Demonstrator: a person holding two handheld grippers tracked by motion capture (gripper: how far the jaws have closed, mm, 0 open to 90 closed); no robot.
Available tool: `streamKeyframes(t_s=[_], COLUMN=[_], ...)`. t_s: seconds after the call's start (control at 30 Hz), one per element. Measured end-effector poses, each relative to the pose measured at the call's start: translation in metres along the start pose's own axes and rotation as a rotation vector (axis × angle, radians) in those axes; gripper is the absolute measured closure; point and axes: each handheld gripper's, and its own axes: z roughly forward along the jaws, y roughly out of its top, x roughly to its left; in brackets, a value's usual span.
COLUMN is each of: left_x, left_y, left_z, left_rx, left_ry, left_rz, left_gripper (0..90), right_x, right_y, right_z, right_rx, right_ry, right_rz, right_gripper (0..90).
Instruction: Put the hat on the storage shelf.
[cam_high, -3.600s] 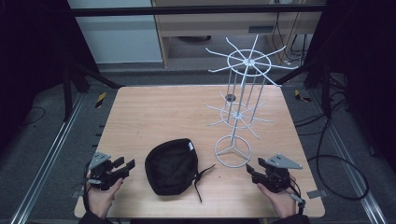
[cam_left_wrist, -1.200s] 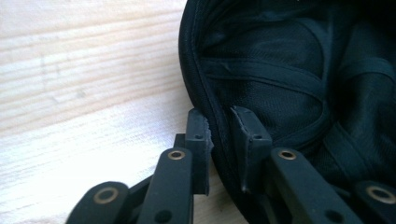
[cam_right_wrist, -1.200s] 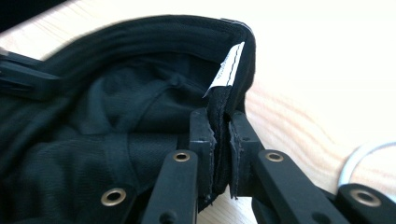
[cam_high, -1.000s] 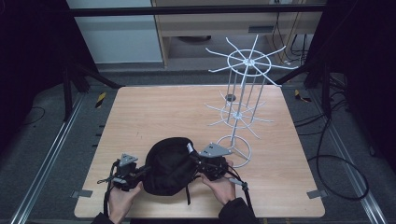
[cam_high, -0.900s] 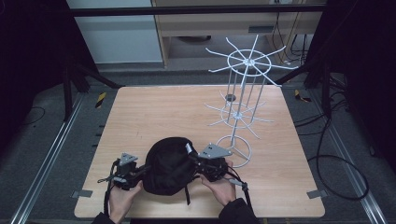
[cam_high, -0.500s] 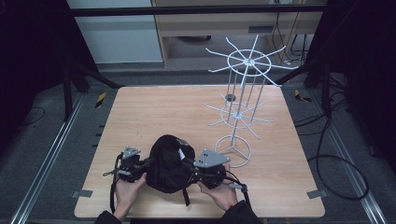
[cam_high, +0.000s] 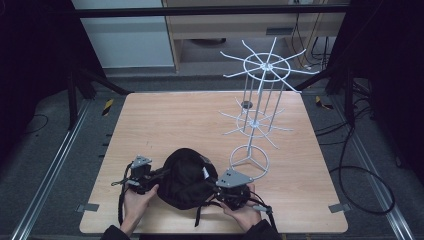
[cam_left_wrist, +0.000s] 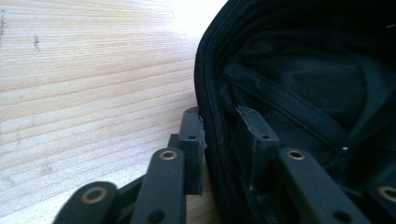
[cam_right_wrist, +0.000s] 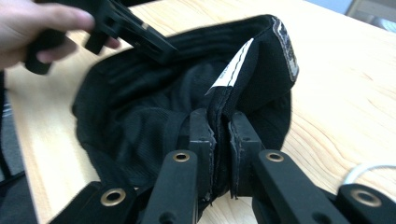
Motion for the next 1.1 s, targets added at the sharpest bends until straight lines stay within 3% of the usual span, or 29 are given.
streamKeyframes(t_s=[0.3, 0.43, 0.47, 0.5, 0.53, 0.57, 0.67, 0.8, 1.1], left_x=[-0.009, -0.02, -0.029, -0.029, -0.039, -0.039, -0.057, -0.066, -0.09], left_y=[0.009, 0.015, 0.018, 0.018, 0.02, 0.02, 0.024, 0.027, 0.042], left_z=[-0.024, -0.038, -0.041, -0.041, -0.041, -0.041, -0.037, -0.033, -0.025], left_rx=[-0.061, -0.088, -0.099, -0.099, -0.099, -0.099, -0.088, -0.074, -0.08], left_ry=[0.009, -0.007, -0.027, -0.027, -0.042, -0.042, -0.075, -0.087, -0.143], left_rz=[0.034, 0.052, 0.068, 0.068, 0.08, 0.08, 0.1, 0.106, 0.086], left_gripper=[61.6, 59.4, 57.7, 56.7, 55.6, 54.6, 51.4, 48.9, 45.5], right_x=[-0.005, -0.005, -0.005, -0.005, -0.004, -0.004, -0.004, -0.003, -0.003], right_y=[-0.006, -0.006, -0.007, -0.007, -0.007, -0.007, -0.007, -0.008, -0.009], right_z=[0.0, 0.0, 0.0, -0.001, -0.001, -0.001, -0.001, 0.0, 0.001], right_rx=[0.005, 0.002, 0.0, 0.0, -0.002, -0.002, -0.005, -0.001, 0.002], right_ry=[-0.037, -0.047, -0.047, -0.046, -0.045, -0.045, -0.041, -0.039, -0.04], right_rz=[0.043, 0.051, 0.054, 0.054, 0.055, 0.055, 0.053, 0.052, 0.052], right_gripper=[82.5, 82.6, 82.5, 82.5, 82.5, 82.5, 82.3, 82.2, 82.0])
